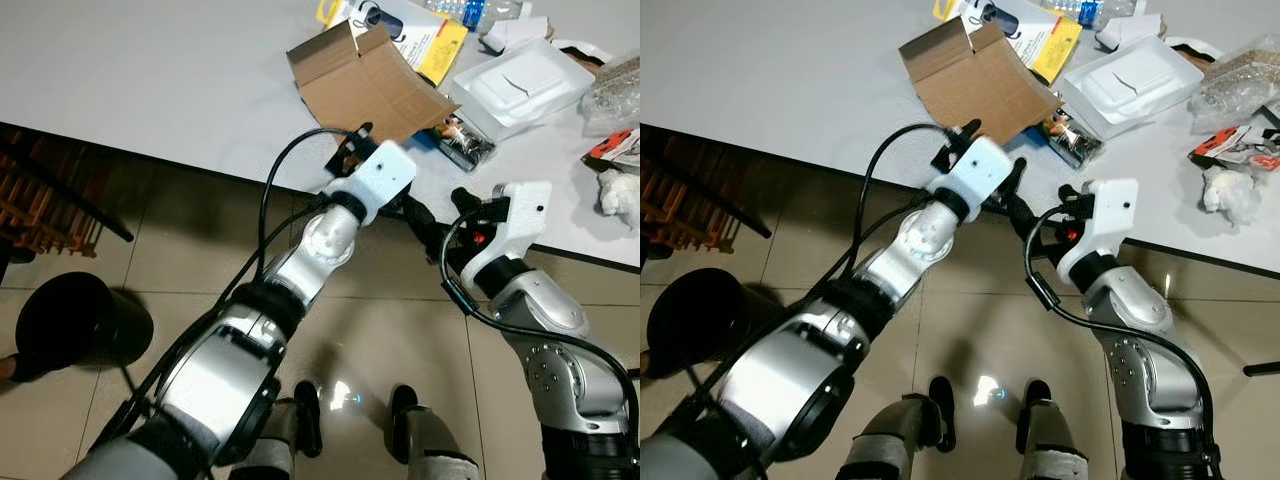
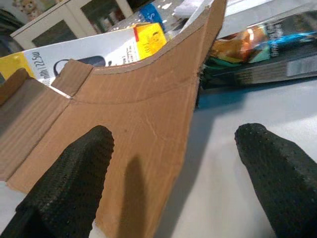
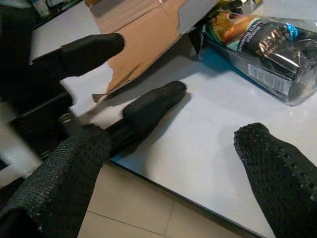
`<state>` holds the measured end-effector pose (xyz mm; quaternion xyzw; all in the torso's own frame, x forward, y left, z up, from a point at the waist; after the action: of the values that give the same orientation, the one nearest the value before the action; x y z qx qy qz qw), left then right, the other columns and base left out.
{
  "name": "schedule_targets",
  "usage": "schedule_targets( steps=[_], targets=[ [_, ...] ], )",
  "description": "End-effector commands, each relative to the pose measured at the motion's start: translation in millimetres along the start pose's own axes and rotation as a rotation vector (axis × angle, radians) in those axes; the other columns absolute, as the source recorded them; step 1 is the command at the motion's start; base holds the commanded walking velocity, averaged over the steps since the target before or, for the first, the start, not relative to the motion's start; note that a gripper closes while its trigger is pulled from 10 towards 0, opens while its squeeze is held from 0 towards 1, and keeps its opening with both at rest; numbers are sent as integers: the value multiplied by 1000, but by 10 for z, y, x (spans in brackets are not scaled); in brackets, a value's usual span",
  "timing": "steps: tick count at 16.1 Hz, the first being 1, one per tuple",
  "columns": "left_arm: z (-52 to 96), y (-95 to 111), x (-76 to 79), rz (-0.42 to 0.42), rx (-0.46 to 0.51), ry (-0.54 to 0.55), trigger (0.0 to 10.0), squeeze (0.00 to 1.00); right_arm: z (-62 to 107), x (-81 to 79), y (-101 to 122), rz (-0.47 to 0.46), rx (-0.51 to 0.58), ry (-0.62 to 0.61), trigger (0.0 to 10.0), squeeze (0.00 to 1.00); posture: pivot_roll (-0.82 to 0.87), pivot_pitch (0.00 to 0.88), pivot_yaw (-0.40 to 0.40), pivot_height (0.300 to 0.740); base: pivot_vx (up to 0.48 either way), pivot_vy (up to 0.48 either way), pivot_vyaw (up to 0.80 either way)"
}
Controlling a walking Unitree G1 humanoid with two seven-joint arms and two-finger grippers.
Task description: Picking trash to rubbish bin
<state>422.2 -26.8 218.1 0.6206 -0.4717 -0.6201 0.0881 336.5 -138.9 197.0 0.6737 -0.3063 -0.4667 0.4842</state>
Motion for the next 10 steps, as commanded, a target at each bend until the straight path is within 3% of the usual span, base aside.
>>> schedule_targets(
  steps=[1, 2, 3, 4, 5, 10],
  targets=[
    [78, -253, 125, -30, -110, -34, 10000, 0, 37, -64, -32, -15, -9, 19, 10000, 0, -37, 373, 143, 740, 0, 0, 0],
    [64, -253, 108, -40, -120, -25, 10000, 0, 43, -78, -31, -17, -10, 23, 10000, 0, -37, 373, 143, 740, 0, 0, 0],
    [45, -262, 62, -41, -142, -2, 7608, 0, 49, -90, -32, -19, -11, 25, 10000, 0, -42, 372, 144, 740, 0, 0, 0],
    [36, -263, 40, -38, -149, 8, 3255, 0, 53, -96, -34, -20, -12, 26, 10000, 0, -42, 372, 144, 740, 0, 0, 0],
    [26, -261, 14, -37, -156, 20, 0, 0, 58, -103, -37, -22, -14, 28, 10000, 0, -42, 372, 144, 740, 0, 0, 0],
    [9, -245, -21, -40, -152, 30, 0, 0, 48, -115, -34, -19, -16, 35, 10000, 0, -36, 365, 144, 740, 0, 0, 0]
  ],
)
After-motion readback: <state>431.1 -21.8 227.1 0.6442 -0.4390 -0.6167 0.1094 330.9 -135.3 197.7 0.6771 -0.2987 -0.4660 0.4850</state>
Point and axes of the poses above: a point about 5 cm out from each wrist's last joint towards the gripper, its own z axis pointing back from the gripper into the wrist, its own y axis along the axis of the wrist's last joint, x = y × z, the point moved 5 cm from there along -z, pointing out of the wrist towards the gripper, and after that the axes turned 10 degrees about -z, right-handed, at the moved point
